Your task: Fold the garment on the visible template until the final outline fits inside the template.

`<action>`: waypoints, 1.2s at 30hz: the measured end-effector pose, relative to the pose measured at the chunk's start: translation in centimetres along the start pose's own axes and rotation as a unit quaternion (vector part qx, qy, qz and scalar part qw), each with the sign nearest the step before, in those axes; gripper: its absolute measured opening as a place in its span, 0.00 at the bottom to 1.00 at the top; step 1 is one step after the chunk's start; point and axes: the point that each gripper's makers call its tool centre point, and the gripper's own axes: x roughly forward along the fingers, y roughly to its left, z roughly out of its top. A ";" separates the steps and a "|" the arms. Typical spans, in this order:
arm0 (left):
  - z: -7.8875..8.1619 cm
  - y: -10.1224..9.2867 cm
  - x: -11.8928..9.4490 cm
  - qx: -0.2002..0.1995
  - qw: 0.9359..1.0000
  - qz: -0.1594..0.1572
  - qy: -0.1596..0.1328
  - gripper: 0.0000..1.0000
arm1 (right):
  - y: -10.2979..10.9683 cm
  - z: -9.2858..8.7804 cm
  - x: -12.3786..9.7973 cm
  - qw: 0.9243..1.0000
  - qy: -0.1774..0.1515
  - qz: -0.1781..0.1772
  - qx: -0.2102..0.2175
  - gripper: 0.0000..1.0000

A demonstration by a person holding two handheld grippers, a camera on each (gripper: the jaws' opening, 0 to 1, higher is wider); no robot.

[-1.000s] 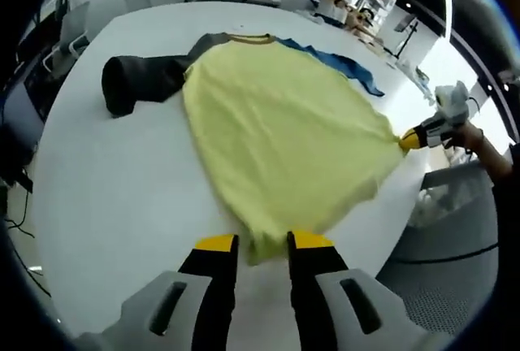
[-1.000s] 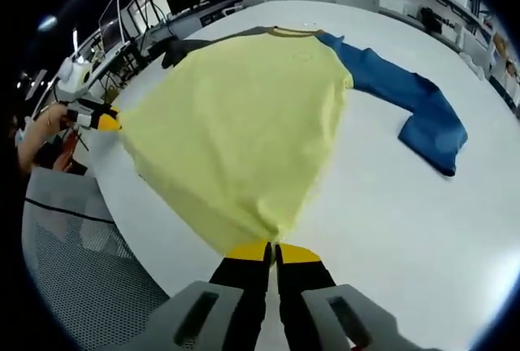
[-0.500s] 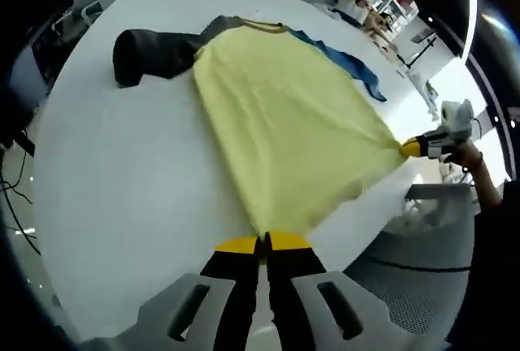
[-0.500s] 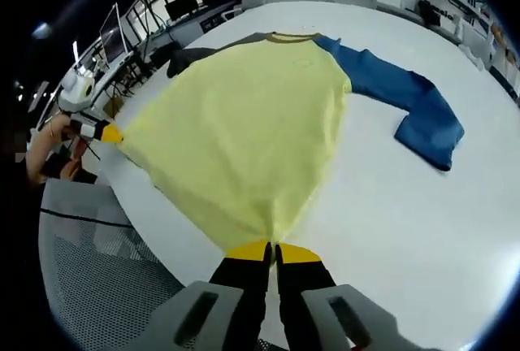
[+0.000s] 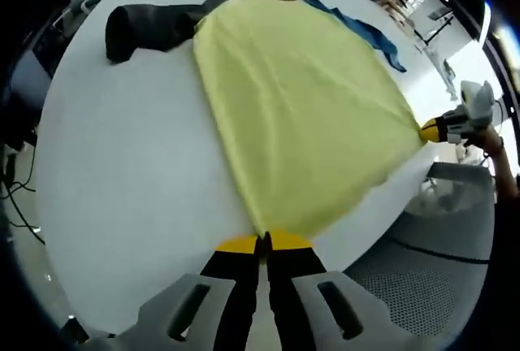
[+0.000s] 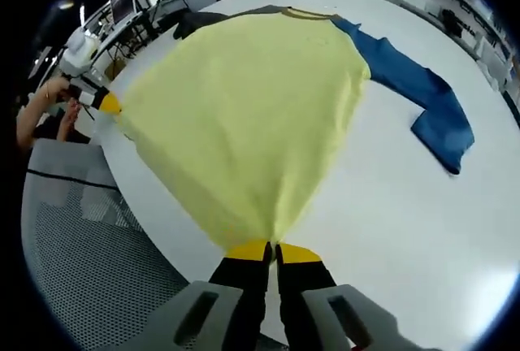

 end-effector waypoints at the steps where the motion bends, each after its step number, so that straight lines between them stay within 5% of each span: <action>1: 0.2 0.5 0.2 0.001 1.000 0.003 -0.007 0.01 | -0.1 0.0 -0.1 1.000 0.000 -0.002 -0.002 0.00; 13: 0.5 0.4 0.0 0.047 0.998 0.045 -0.024 0.04 | -0.2 -0.1 -0.1 1.000 -0.009 0.000 0.001 0.00; 16: 1.8 0.2 -0.2 0.039 0.995 0.047 -0.074 0.26 | -0.4 0.2 -0.4 0.999 -0.023 -0.002 0.022 0.14; 18: 2.5 0.2 -0.8 0.034 0.993 0.054 -0.103 0.45 | -1.1 1.8 -1.0 0.997 -0.072 -0.011 0.033 0.25; 25: 5.9 -1.3 -4.4 0.048 0.972 0.058 -0.224 0.62 | -4.9 6.4 -4.3 0.979 -0.191 -0.035 0.065 0.38; 33: 7.2 -3.6 -7.0 0.067 0.958 0.041 -0.276 0.81 | -8.1 7.6 -5.2 0.975 -0.208 -0.065 0.047 0.53; 36: 7.2 -4.2 -7.3 0.075 0.958 0.041 -0.272 0.87 | -9.2 7.6 -4.9 0.975 -0.204 -0.073 0.041 0.53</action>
